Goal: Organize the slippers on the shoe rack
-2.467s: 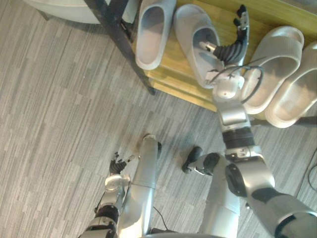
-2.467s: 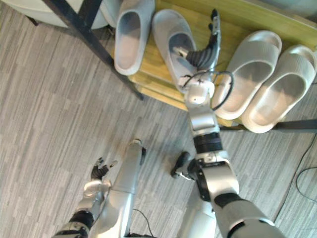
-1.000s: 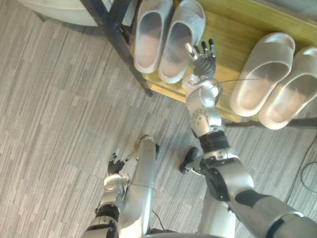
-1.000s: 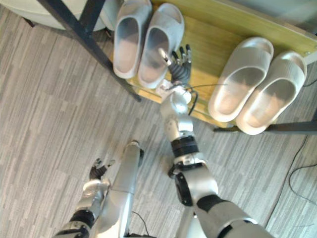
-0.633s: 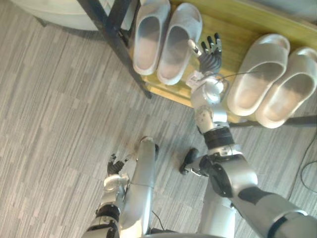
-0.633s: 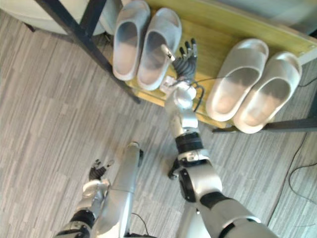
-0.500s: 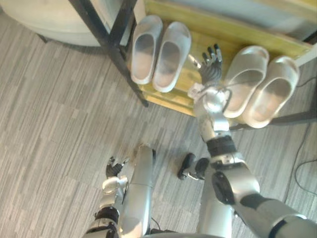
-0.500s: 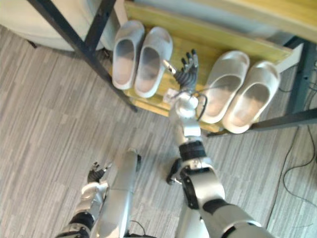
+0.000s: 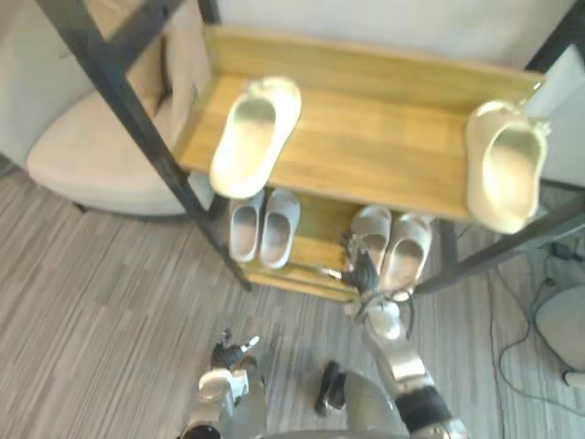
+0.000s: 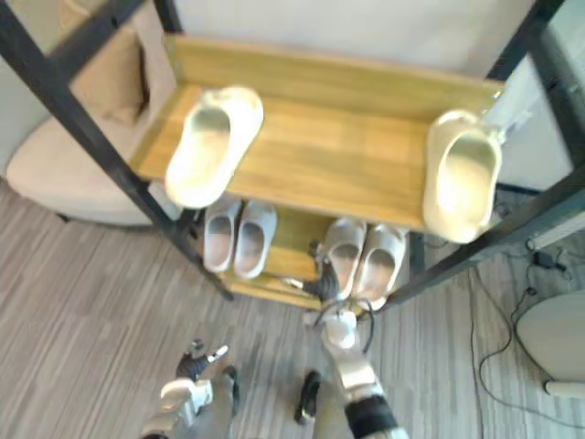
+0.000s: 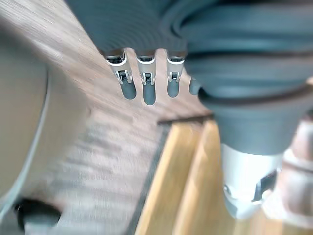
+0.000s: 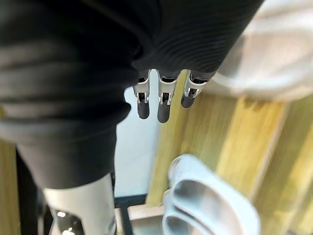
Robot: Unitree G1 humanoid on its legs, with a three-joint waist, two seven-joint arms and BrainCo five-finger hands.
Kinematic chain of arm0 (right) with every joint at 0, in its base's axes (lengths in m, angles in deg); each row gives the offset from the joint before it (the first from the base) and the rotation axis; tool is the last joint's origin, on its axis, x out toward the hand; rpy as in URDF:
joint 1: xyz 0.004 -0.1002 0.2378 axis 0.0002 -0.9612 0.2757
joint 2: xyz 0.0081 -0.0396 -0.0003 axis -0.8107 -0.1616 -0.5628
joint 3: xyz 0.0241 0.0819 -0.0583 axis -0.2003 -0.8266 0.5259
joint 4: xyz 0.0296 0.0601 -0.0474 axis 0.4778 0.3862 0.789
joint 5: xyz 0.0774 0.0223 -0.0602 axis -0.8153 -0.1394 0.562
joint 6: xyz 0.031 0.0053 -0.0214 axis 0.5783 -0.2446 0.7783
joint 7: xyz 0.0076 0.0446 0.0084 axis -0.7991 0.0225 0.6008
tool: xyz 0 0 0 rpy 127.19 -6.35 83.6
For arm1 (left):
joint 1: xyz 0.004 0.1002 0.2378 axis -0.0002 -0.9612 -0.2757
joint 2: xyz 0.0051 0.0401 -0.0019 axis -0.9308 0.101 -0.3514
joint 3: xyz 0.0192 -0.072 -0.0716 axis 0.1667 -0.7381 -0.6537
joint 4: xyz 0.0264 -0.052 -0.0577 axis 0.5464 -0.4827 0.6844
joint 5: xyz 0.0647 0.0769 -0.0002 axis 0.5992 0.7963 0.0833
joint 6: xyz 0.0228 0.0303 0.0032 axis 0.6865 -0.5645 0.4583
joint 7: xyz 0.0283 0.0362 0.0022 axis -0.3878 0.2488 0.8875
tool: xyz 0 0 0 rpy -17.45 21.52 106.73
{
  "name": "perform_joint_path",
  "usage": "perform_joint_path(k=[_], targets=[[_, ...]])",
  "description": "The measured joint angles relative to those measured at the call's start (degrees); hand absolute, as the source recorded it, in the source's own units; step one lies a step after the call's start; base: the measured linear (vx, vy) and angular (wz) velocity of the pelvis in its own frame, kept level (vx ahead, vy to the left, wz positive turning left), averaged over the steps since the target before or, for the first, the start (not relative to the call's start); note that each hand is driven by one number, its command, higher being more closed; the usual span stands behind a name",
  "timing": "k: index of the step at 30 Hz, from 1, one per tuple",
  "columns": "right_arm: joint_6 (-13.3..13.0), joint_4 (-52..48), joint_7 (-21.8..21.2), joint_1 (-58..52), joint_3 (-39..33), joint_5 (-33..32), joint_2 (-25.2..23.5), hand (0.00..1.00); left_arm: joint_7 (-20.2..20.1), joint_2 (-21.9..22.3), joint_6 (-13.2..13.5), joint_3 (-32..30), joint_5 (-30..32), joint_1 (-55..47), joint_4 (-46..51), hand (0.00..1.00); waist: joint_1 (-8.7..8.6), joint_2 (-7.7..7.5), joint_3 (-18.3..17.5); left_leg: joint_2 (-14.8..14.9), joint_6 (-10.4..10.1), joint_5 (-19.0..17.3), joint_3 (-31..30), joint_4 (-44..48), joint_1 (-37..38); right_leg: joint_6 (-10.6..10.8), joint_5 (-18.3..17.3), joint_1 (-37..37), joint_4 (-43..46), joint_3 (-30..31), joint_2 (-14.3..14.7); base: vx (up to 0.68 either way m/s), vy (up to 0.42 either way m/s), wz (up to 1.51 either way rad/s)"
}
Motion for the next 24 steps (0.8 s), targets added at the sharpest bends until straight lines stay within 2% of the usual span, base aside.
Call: perform_joint_path(k=[4,9,13,17,22,24], targets=[[0.0,8.7,-1.8,-4.3,-2.7,2.8,0.0,0.0,-0.8,-0.3,-0.2,2.1,2.2,-0.9,-3.5,0.0,-2.24,0.52,-2.9,-0.4,0.6,3.1,1.5,-8.7,6.4,0.9,4.0,5.7,-9.0,0.7,1.2,0.13,0.09,-0.16],[0.6,23.6,-2.9,-6.8,-6.6,5.2,0.4,0.0,-1.2,-1.4,-0.2,5.5,4.5,-0.8,-5.4,0.0,-2.58,2.14,-4.2,-0.9,1.4,4.5,2.4,-12.7,9.8,1.8,8.9,11.0,-18.2,1.4,2.3,0.05,0.069,-0.1],[0.6,33.9,-3.1,-7.1,-8.3,7.1,0.3,0.0,-1.4,-2.8,-0.2,7.6,5.6,-0.7,-5.8,0.0,-2.89,2.68,-4.4,-1.8,1.8,5.6,2.2,-14.7,11.4,2.1,11.9,14.5,-23.8,1.3,2.8,0.0,0.031,0.04],[0.7,38.5,-2.7,-5.9,-11.2,7.0,0.8,0.0,-1.4,-3.7,-0.1,10.2,6.2,-0.8,-5.9,0.0,-2.9,2.79,-4.6,-2.2,2.1,6.3,2.0,-15.5,12.2,2.0,13.7,16.4,-27.1,1.3,2.9,-0.05,0.014,0.03],[0.7,41.0,-2.3,-5.7,-12.9,6.8,1.0,0.0,-1.6,-4.4,0.0,18.8,7.4,-0.1,-5.4,0.0,-3.03,2.74,-4.7,-2.6,2.4,7.2,1.4,-17.3,13.6,2.3,15.1,18.3,-29.9,1.3,2.9,-0.06,-0.004,0.0],[0.6,41.3,-2.3,-5.6,-13.3,6.6,0.9,0.0,-2.2,-4.8,0.1,25.5,8.9,0.3,-2.4,0.0,-3.1,2.71,-4.7,-2.7,2.4,7.4,1.2,-17.6,13.6,2.3,15.3,18.4,-30.0,1.3,2.9,-0.04,0.003,0.02]])
